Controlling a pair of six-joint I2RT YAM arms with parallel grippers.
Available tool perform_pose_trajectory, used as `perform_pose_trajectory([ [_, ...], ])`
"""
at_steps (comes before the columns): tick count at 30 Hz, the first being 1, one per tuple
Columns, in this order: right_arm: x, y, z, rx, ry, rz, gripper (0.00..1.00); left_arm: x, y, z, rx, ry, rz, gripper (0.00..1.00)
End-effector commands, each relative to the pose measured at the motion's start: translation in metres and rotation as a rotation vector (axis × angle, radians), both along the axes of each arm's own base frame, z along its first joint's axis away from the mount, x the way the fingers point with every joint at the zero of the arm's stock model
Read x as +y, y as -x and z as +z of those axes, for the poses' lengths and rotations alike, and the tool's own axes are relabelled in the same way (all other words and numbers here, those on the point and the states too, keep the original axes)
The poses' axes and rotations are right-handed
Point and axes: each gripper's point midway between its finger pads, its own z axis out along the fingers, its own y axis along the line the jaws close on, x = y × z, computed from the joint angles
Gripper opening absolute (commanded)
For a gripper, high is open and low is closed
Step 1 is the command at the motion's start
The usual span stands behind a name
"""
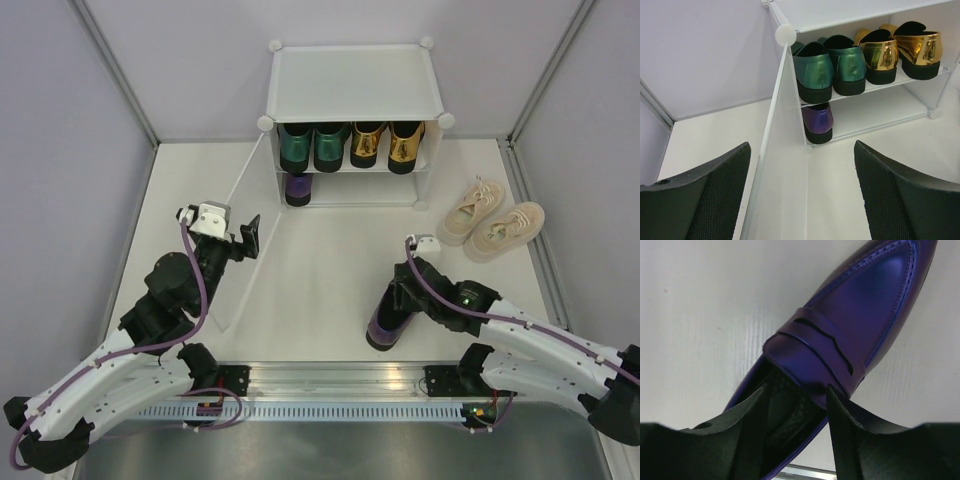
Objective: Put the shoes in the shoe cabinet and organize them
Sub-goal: Pick up the shoe from the center of the board.
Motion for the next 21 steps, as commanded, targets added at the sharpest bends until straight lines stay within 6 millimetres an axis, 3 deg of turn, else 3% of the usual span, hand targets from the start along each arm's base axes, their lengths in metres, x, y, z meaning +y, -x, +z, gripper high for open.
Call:
perform_pose_trajectory([
  [1, -0.013, -0.007, -0.013, -0.036, 0.102, -0.087, 0.55, 0.004, 0.002, 0.013, -0.016, 0.042, 0.008, 0.87],
  [8, -0.028, -0.024, -0.009, -0.110, 0.221, -0.190, 0.52, 0.005, 0.003, 0.015, -0.020, 0.046, 0.008, 0.87],
  [11, -0.030, -0.033, -0.004, -0.140, 0.267, -0.206, 0.38, 0.004, 0.003, 0.015, -0.020, 0.046, 0.007, 0.87],
  [13, -0.027, -0.039, -0.002, -0.157, 0.311, -0.173, 0.15, 0.004, 0.003, 0.015, -0.020, 0.046, 0.007, 0.87],
  [15, -0.018, -0.045, 0.004, -0.173, 0.320, -0.129, 0.01, 0.004, 0.003, 0.015, -0.019, 0.045, 0.005, 0.87],
  [21, 0.028, -0.070, 0.032, -0.325, 0.268, 0.101, 0.01, 0.004, 0.002, 0.014, -0.018, 0.040, 0.010, 0.87],
])
